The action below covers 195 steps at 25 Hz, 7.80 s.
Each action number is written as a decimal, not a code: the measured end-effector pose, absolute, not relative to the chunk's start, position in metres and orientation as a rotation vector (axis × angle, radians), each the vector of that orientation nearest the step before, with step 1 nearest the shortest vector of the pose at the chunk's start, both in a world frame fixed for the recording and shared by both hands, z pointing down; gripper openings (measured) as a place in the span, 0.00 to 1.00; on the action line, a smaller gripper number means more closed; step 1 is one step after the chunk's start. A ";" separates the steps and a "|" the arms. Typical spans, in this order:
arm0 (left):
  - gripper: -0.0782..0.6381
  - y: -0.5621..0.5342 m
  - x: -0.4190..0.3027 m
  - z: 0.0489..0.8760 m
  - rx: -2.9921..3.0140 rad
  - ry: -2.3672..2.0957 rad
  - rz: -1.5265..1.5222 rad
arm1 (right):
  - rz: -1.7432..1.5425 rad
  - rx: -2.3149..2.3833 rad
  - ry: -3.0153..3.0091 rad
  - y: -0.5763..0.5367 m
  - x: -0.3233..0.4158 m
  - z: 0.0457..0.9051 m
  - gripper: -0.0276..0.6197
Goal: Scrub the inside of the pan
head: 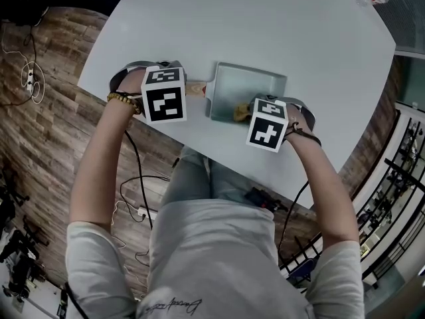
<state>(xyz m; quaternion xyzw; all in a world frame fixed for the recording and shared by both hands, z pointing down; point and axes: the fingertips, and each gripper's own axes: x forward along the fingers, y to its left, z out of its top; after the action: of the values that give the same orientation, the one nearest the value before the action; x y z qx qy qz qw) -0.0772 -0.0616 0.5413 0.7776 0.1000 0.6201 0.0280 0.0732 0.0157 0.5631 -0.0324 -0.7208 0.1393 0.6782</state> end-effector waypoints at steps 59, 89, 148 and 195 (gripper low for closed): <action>0.32 -0.062 -0.077 0.540 2.381 0.293 1.877 | 0.156 0.026 -1.471 -0.079 0.122 0.567 0.16; 0.32 -0.065 -0.081 0.544 2.351 0.235 1.919 | 0.250 -0.141 -1.420 0.026 0.110 0.567 0.16; 0.13 -0.078 -0.057 0.436 2.651 -0.448 1.374 | 0.631 0.678 -2.104 -0.008 0.109 0.468 0.15; 0.12 -0.005 -0.027 0.337 2.487 -1.131 0.400 | 0.718 1.136 -2.388 0.033 0.085 0.377 0.15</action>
<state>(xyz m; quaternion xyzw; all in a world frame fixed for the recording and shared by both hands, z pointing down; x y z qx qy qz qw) -0.0272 -0.0052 0.3365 0.8844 -0.4021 0.1423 0.1893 0.0853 0.0326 0.3768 0.4062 -0.8539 0.2568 0.1995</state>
